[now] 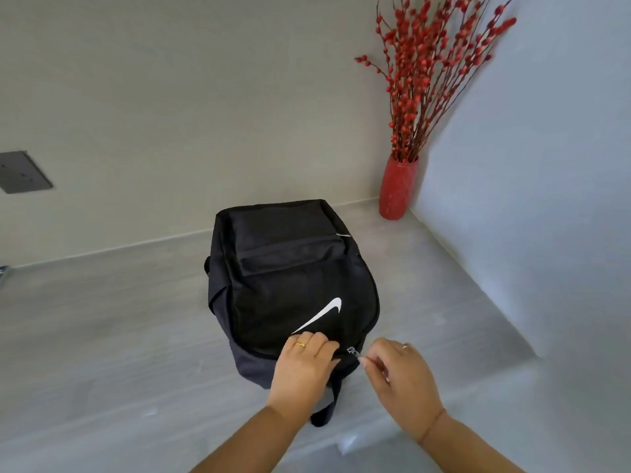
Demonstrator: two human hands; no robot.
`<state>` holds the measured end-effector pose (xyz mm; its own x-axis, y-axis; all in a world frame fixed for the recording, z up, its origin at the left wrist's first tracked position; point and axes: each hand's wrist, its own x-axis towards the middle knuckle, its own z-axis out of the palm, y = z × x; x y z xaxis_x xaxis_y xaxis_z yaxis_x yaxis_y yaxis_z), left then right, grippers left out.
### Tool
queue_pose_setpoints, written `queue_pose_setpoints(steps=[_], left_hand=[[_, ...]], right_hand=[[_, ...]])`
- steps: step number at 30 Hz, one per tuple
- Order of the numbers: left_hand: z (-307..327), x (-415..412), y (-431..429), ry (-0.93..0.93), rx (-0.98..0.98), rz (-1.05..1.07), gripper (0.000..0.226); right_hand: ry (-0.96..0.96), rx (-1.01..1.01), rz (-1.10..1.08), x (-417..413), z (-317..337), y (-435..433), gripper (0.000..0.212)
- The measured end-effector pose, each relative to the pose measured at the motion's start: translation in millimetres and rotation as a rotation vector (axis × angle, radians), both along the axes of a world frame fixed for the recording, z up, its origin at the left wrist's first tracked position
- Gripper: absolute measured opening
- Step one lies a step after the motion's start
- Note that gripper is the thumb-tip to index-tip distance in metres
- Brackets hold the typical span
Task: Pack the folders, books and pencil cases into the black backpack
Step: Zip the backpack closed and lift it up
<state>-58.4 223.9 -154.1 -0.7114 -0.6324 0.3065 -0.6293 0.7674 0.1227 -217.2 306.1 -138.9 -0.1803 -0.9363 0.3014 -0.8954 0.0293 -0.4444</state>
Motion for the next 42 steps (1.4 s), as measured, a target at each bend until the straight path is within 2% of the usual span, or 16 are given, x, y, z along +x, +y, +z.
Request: queue_pose_setpoints(steps=[5,9,15,18,20,23,24,27,29,31,35,42], left_hand=[[4.9,-4.0,4.0,0.065,-0.071,0.075,0.004],[12.2,-2.8,6.6,0.048,-0.135,0.138,0.026],[16.5,-9.8,9.2,0.110,-0.181,0.141,0.028],[12.8,-8.3,9.3,0.105,-0.212,0.147,0.048],[11.1,-9.1,8.9,0.074,-0.200,0.150,0.047],[16.8,-21.4,8.5,0.016,-0.046,0.180,0.014],[17.0,-30.0,8.4,-0.013,0.023,0.225,0.020],[19.1,-72.4,5.1,-0.205,0.127,0.374,0.058],[19.0,-105.9,-5.0,-0.285,0.203,0.428,0.066],[16.6,-127.7,-16.5,-0.312,0.185,0.457,0.061],[13.9,-138.7,-22.0,-0.260,0.109,0.364,0.041],[-9.7,-134.3,-25.7,-0.125,0.037,0.287,0.036]], right_hand=[[0.126,-0.030,0.108,-41.1,0.0,-12.1,0.028],[0.151,-0.034,0.120,-75.0,-2.8,-35.4,0.028],[0.219,0.013,0.053,-124.7,-1.3,-82.1,0.028],[0.248,0.035,0.055,-136.6,-3.1,-108.8,0.024],[0.241,0.055,0.052,-142.4,-3.5,-123.9,0.021],[0.177,0.067,0.068,-145.1,-6.9,-135.8,0.022],[0.143,0.072,0.077,-144.8,-9.7,-135.9,0.023],[0.023,0.075,0.080,-144.4,-18.6,-129.2,0.023],[-0.098,0.105,0.051,-145.0,-22.2,-127.0,0.020],[-0.239,0.130,0.013,-146.0,-23.7,-129.1,0.015],[-0.411,0.184,0.012,-145.6,-22.9,-139.5,0.003],[-0.371,0.228,0.031,-151.6,-27.8,-161.3,0.005]])
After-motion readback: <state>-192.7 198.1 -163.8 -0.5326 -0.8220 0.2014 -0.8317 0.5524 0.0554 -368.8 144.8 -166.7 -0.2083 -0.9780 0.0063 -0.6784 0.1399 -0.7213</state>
